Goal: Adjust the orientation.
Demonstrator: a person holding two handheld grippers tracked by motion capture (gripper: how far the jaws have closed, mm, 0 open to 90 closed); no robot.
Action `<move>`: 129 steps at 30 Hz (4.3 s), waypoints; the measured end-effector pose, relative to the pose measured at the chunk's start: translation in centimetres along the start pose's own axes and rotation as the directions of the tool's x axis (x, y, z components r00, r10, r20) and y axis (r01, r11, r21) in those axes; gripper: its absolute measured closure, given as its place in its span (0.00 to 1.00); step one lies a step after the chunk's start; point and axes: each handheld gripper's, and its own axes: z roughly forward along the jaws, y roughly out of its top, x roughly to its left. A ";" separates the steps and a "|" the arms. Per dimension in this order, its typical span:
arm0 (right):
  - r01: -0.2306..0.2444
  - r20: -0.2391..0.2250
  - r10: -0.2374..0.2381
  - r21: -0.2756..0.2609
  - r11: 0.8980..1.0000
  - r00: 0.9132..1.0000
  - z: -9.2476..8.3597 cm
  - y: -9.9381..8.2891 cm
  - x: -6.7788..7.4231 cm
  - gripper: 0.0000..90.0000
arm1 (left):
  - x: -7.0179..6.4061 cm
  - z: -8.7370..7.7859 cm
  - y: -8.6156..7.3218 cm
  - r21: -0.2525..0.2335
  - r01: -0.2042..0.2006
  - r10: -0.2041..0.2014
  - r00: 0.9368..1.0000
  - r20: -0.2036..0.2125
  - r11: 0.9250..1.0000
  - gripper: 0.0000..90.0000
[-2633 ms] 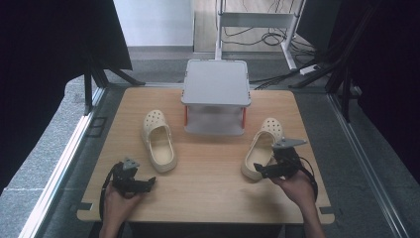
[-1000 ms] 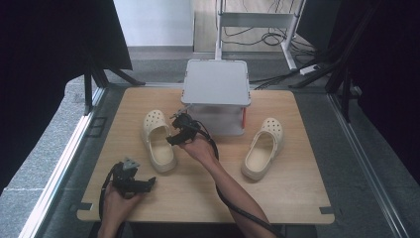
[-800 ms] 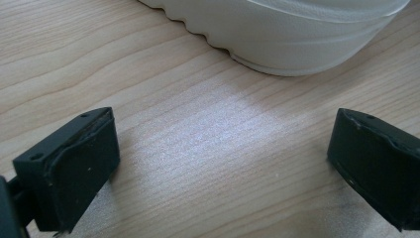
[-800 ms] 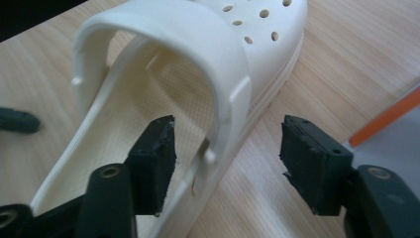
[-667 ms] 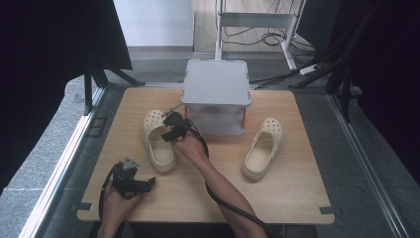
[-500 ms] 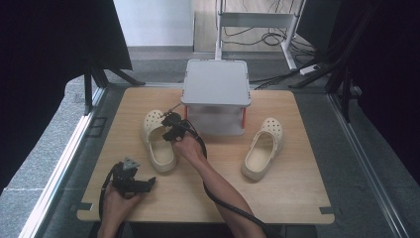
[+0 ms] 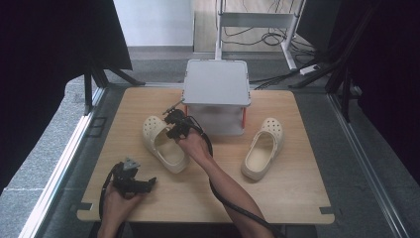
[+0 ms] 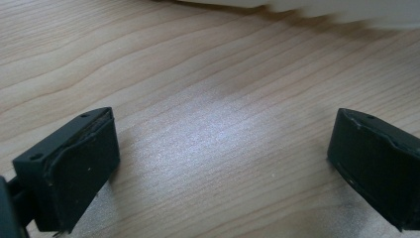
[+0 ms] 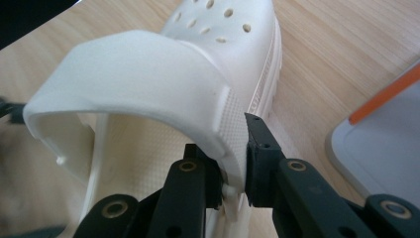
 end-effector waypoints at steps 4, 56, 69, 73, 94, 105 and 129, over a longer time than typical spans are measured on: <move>0.004 -0.025 -0.004 -0.007 1.000 1.000 -1.8 -0.6 0.0 0.89 | 0.0 0.0 0.0 -0.003 0.002 -0.002 1.000 0.002 1.000 0.00; 0.085 -0.138 -0.086 -0.009 0.996 0.987 -10.8 -17.5 3.4 0.64 | 0.5 -0.5 -0.6 -0.002 0.019 -0.019 1.000 -0.010 1.000 0.00; 0.106 -0.152 -0.119 -0.090 0.990 0.981 -16.4 -18.0 2.6 0.69 | 0.5 -0.5 -0.6 -0.003 0.020 -0.020 1.000 -0.012 1.000 0.00; 0.101 -0.142 -0.115 -0.099 0.990 0.983 -16.0 -17.0 2.2 0.70 | 0.4 -0.5 -0.6 -0.003 0.021 -0.021 1.000 -0.014 1.000 0.00; 0.091 -0.075 -0.096 -0.068 0.994 0.993 -12.9 -14.3 0.9 0.46 | 0.4 -0.5 -0.5 -0.001 0.023 -0.023 1.000 -0.013 1.000 0.00; -0.095 0.121 0.104 -0.078 0.992 0.987 -16.8 -17.5 -5.1 0.31 | 0.5 -0.5 -0.5 -0.002 0.021 -0.021 1.000 -0.017 1.000 0.00; -0.375 0.428 0.391 -0.124 0.918 0.815 -11.8 -17.9 -13.6 0.54 | 0.4 -0.4 -0.5 -0.003 0.023 -0.023 1.000 -0.013 1.000 0.00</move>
